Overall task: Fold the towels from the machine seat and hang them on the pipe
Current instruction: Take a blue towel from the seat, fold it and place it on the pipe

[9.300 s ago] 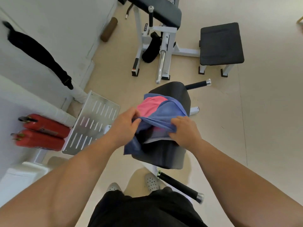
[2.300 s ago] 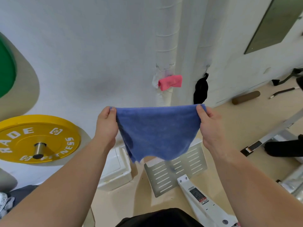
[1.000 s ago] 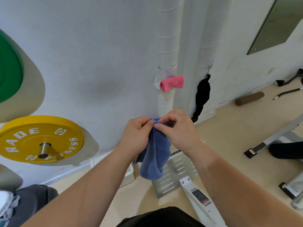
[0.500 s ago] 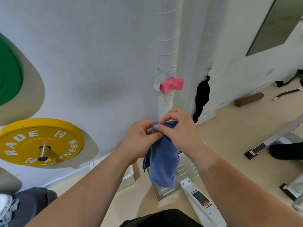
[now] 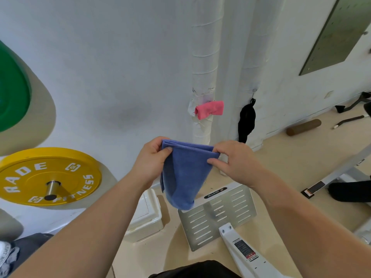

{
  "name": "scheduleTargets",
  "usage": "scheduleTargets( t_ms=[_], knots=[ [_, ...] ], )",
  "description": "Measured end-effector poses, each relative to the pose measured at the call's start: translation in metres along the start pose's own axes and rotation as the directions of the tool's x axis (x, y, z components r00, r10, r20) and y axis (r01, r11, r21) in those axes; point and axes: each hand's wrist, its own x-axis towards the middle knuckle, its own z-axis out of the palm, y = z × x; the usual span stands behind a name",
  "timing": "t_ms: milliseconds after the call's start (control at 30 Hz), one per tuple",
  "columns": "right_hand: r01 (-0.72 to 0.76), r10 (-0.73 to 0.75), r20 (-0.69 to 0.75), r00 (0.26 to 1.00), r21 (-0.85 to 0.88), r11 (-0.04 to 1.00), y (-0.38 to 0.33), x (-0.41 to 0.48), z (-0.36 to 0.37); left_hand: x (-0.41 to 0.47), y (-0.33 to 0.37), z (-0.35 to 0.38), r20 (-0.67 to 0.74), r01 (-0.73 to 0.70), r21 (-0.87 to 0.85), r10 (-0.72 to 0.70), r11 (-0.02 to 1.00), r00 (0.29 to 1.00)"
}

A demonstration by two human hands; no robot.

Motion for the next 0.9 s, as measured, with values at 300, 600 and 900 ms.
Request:
scheduleTargets(
  t_ms=[300,600,900],
  knots=[
    [0.005,0.072,-0.212,0.975,0.340,0.940,-0.032,0.024,-0.039,0.014,0.017,-0.004,-0.027,-0.076,0.010,0.076,0.997,0.997],
    [-0.216,0.399,-0.025,0.917,0.809,0.546,-0.034,0.032,-0.039,0.018,0.042,-0.015,0.061,-0.059,-0.010,0.059,0.998,0.996],
    [-0.216,0.294,0.081,0.952,0.858,0.466,-0.040,0.027,-0.020,0.024,0.069,-0.005,0.364,-0.146,0.338,0.014,0.930,0.931]
  ],
)
